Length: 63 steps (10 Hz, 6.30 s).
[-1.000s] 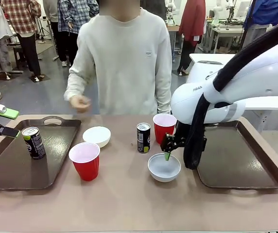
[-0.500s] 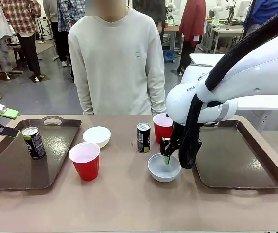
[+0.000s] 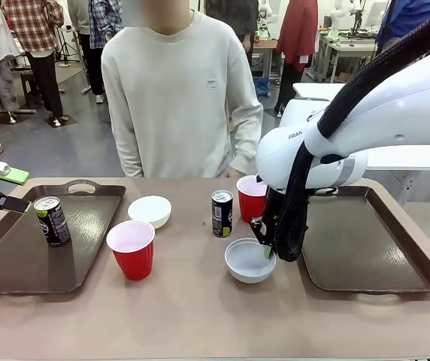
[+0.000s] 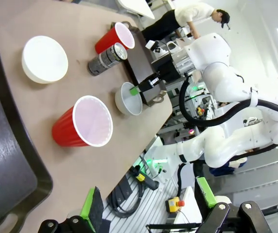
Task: Prepare tableware on both trays.
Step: Pick up a Picnic Bowl from the table and place it on a Handle tray.
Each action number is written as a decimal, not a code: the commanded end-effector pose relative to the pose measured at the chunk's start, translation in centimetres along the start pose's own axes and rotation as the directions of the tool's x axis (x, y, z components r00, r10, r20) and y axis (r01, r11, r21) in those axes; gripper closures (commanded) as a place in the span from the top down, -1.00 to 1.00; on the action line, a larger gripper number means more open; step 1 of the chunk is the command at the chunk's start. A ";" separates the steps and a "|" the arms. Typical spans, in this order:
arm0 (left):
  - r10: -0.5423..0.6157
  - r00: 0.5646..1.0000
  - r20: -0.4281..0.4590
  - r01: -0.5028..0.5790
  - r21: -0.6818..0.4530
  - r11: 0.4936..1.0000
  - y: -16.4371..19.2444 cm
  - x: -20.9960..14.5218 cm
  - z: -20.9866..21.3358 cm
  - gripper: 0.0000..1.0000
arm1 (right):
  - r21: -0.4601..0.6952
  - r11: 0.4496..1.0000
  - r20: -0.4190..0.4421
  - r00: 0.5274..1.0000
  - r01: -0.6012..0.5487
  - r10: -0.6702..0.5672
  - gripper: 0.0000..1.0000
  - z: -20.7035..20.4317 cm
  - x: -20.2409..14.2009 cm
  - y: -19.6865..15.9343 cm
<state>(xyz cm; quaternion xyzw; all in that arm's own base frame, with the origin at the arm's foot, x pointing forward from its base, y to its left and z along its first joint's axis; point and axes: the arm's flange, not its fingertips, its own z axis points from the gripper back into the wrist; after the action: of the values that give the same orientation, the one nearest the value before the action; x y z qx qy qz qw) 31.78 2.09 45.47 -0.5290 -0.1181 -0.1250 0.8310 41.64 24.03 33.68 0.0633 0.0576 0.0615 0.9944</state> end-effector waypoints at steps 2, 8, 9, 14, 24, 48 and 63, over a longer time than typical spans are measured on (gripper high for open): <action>-0.009 1.000 0.003 0.009 -0.008 1.000 0.0 0.0 0.0 1.00 | 0.030 1.000 -0.045 0.999 -0.008 0.010 -1.00 0.1 -0.3 0.1; -0.009 1.000 0.003 0.009 -0.008 1.000 0.0 0.0 0.0 1.00 | 0.160 0.974 -0.332 0.938 0.159 -0.098 -1.00 4.7 -16.1 -3.8; -0.009 1.000 0.003 0.009 -0.008 1.000 0.0 0.0 0.0 1.00 | 0.186 0.966 -0.338 0.935 0.182 -0.111 -1.00 3.6 -15.1 -4.8; -0.009 1.000 0.003 0.009 -0.008 1.000 0.0 0.0 0.0 1.00 | 0.142 0.979 -0.353 0.931 0.148 -0.089 -1.00 4.8 -16.4 -3.7; -0.009 1.000 0.003 0.009 -0.008 1.000 0.0 0.0 0.0 1.00 | -0.077 0.950 -0.025 0.952 0.302 -0.304 -0.92 12.9 -15.6 -5.7; -0.009 1.000 0.003 0.009 -0.008 1.000 0.0 0.0 0.0 1.00 | -0.226 0.905 0.306 0.908 0.361 -0.286 -0.92 11.1 -5.6 -16.2; -0.009 1.000 0.003 0.009 -0.008 1.000 0.0 0.0 0.0 1.00 | -0.087 0.972 0.127 0.971 0.216 -0.204 1.00 7.9 -5.3 -17.2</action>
<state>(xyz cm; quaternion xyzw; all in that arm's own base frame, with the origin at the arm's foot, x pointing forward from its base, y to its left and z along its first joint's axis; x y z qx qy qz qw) 31.80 2.09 45.48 -0.5290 -0.1180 -0.1251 0.8310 40.70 5.41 39.40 -0.0083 -0.0016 -0.0586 0.9982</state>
